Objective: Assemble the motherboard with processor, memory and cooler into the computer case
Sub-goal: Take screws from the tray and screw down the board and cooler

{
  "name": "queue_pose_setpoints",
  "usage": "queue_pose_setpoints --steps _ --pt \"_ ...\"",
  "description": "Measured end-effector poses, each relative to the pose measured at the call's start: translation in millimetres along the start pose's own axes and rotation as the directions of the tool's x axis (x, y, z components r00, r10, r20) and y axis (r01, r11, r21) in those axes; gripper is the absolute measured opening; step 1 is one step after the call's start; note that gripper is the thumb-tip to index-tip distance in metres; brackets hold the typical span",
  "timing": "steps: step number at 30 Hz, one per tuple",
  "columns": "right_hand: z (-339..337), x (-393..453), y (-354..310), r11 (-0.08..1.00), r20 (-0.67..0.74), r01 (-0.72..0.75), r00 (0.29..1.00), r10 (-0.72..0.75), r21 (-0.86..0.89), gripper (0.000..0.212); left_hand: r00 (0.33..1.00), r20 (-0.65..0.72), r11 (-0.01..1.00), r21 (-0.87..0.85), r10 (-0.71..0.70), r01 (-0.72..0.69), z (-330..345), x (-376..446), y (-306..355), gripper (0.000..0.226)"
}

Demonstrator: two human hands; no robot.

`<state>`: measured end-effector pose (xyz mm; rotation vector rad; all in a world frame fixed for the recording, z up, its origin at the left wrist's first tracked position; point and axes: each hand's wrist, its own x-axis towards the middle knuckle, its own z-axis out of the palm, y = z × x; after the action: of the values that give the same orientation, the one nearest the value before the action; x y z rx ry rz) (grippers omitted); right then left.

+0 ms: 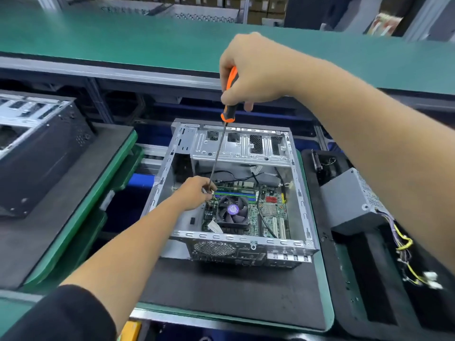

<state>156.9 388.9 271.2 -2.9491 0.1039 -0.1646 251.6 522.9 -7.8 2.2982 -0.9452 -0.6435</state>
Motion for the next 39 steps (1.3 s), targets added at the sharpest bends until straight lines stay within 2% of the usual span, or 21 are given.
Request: queue_pose_setpoints --steps 6,10,14,19,21,25,28,31,33,39 --pt "8 9 0 1.0 0.039 0.005 0.999 -0.006 0.011 0.009 1.0 -0.016 0.997 0.076 0.027 -0.026 0 2 5 0.003" --pt "2 9 2 1.0 0.031 0.004 0.999 -0.004 0.019 0.011 0.997 -0.058 0.991 0.121 0.057 -0.049 0 3 9 0.009" --pt "-5 7 -1 1.0 0.041 -0.002 0.999 0.001 0.014 0.009 0.995 -0.044 0.971 0.226 0.093 -0.081 2 5 8 0.014" --pt "-2 8 -3 1.0 0.071 0.018 0.997 -0.018 0.004 0.002 0.996 0.019 0.973 0.212 0.091 -0.093 6 9 10 0.011" --pt "-2 9 -4 1.0 0.07 0.019 0.997 -0.019 -0.005 0.011 0.996 0.02 0.975 0.206 0.083 -0.086 5 9 11 0.01" --pt "-5 11 -8 0.999 0.07 0.043 0.997 -0.042 -0.009 0.003 0.994 0.003 0.972 0.209 0.109 -0.107 6 10 9 0.004" --pt "-6 11 -10 0.998 0.087 0.048 0.995 -0.045 -0.036 0.007 0.991 -0.008 0.963 0.235 0.134 -0.129 8 10 10 0.005" --pt "-2 12 -11 0.996 0.122 0.059 0.991 -0.05 -0.068 0.003 0.991 0.001 0.957 0.26 0.131 -0.127 10 12 9 0.004" --pt "0 12 -12 0.994 0.13 0.074 0.989 -0.063 -0.078 0.009 0.993 0.009 0.96 0.255 0.12 -0.118 11 13 7 0.006" --pt "2 9 -9 0.993 0.121 0.082 0.99 -0.072 -0.082 0.005 0.995 0.029 0.967 0.232 0.098 -0.102 11 13 9 0.016"
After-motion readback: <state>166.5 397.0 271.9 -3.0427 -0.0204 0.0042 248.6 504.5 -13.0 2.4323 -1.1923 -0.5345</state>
